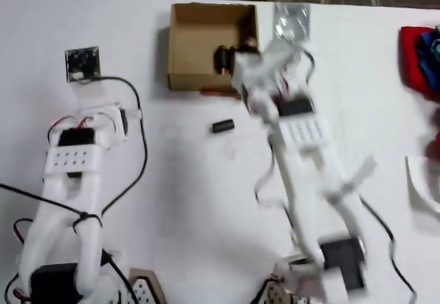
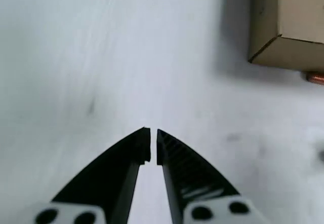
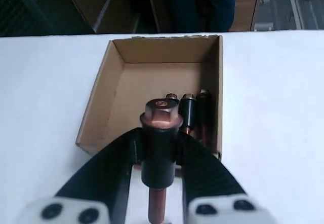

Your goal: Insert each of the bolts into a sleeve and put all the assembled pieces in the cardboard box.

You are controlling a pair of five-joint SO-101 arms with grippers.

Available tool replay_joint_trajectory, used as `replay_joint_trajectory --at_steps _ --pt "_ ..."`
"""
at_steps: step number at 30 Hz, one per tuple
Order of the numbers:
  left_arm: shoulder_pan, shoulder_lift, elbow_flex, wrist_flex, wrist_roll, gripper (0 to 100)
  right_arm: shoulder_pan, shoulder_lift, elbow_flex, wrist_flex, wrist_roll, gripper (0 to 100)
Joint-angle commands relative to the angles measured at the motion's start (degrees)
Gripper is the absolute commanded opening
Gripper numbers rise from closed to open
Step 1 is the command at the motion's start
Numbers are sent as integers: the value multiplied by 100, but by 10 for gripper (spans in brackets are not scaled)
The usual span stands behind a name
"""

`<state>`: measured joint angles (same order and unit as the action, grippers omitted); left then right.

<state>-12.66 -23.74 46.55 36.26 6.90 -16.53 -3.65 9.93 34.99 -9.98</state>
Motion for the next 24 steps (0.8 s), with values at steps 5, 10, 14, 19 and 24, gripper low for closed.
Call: replay_joint_trajectory --at_steps 5,10,14,19,24 --pt "-35 -18 734 -1213 -18 46 84 3881 -6365 1420 88 20" --pt "-26 -18 1068 -1521 -9 46 40 6167 -8976 1499 97 20" --pt "-26 -18 1086 -1538 0 46 -13 7292 -9785 1543 79 20" --pt "229 -18 1112 -1486 -9 46 -84 7767 -9767 1560 70 20" --pt "343 -18 1112 -1486 -35 46 -110 7925 -9785 1534 88 20"
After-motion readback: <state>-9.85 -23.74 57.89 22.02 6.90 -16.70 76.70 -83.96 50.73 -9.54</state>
